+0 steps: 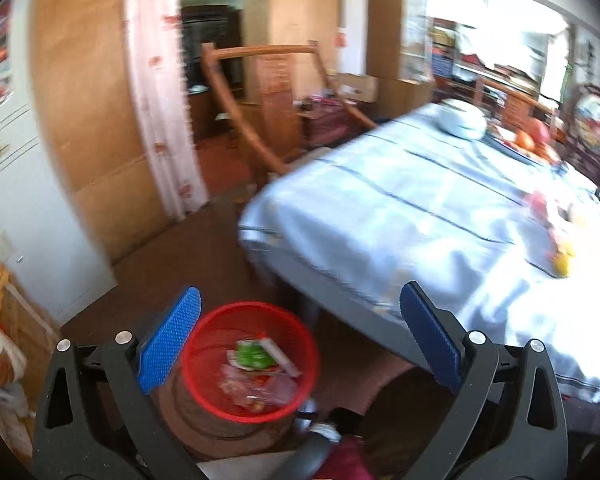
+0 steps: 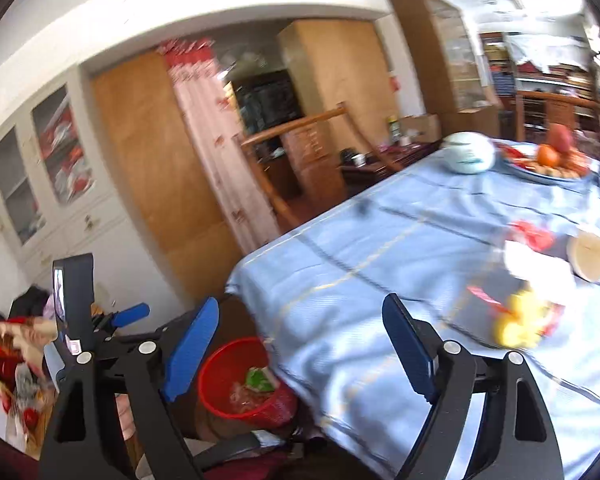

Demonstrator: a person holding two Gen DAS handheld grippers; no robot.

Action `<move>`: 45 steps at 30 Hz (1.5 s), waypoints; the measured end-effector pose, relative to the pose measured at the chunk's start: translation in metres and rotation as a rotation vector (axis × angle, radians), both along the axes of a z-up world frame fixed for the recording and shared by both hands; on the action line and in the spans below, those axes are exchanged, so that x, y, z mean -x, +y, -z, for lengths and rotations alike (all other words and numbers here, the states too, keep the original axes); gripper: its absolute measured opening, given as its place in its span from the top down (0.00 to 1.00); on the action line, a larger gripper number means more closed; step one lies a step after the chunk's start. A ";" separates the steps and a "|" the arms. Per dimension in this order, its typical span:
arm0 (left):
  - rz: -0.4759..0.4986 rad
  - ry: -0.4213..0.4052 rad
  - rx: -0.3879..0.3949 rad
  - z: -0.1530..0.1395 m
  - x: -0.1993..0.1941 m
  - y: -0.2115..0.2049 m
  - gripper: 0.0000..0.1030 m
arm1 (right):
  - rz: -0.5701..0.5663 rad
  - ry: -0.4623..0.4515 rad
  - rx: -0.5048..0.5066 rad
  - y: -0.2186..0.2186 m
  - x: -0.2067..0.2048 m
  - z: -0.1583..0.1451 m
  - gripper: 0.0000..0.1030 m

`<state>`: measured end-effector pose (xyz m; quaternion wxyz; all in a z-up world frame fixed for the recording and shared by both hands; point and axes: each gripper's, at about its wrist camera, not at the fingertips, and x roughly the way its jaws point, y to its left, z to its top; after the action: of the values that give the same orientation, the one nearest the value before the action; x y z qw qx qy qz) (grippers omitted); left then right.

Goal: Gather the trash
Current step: 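Move both tools back over the table toward the remaining trash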

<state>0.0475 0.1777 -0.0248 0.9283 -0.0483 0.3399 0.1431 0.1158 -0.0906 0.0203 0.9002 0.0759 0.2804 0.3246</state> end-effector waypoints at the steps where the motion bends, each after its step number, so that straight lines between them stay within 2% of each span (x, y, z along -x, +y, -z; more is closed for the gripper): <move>1: 0.027 0.006 0.004 0.000 -0.004 -0.009 0.07 | 0.030 -0.003 -0.006 -0.014 0.000 0.001 0.18; 10: 0.302 0.053 -0.015 -0.007 -0.087 -0.114 0.07 | 0.366 0.019 -0.033 -0.148 -0.018 0.012 0.15; 14: 0.405 0.079 -0.006 -0.005 -0.129 -0.160 0.07 | 0.465 0.049 -0.035 -0.189 -0.036 0.014 0.14; 17: 0.445 0.087 -0.027 -0.002 -0.158 -0.188 0.07 | 0.507 0.059 -0.017 -0.207 -0.051 0.013 0.14; 19: 0.464 0.100 -0.029 -0.001 -0.181 -0.201 0.07 | 0.521 0.069 -0.005 -0.214 -0.063 0.012 0.11; 23: 0.481 0.124 0.015 -0.002 -0.221 -0.209 0.07 | 0.522 0.101 0.009 -0.224 -0.098 0.012 0.09; 28: 0.504 0.117 0.018 -0.005 -0.255 -0.220 0.07 | 0.507 0.145 0.015 -0.215 -0.143 0.009 0.08; 33: 0.558 0.129 0.045 0.001 -0.281 -0.232 0.07 | 0.509 0.169 0.000 -0.213 -0.181 0.019 0.08; 36: 0.595 0.164 0.063 0.013 -0.295 -0.241 0.07 | 0.539 0.166 -0.005 -0.217 -0.189 0.034 0.08; 37: 0.604 0.173 0.064 0.016 -0.298 -0.243 0.07 | 0.563 0.199 0.019 -0.220 -0.193 0.041 0.08; 40: 0.624 0.200 0.058 0.032 -0.305 -0.246 0.07 | 0.582 0.223 0.003 -0.231 -0.196 0.048 0.08; 43: 0.617 0.271 0.066 0.047 -0.313 -0.245 0.06 | 0.610 0.237 0.002 -0.238 -0.198 0.051 0.08; 45: 0.588 0.282 0.043 0.050 -0.314 -0.239 0.06 | 0.611 0.243 -0.002 -0.239 -0.199 0.053 0.08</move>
<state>0.3613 -0.0614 -0.0748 0.8725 0.0526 0.4672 -0.1332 0.3150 -0.3298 -0.0328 0.9158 0.1956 0.3496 0.0285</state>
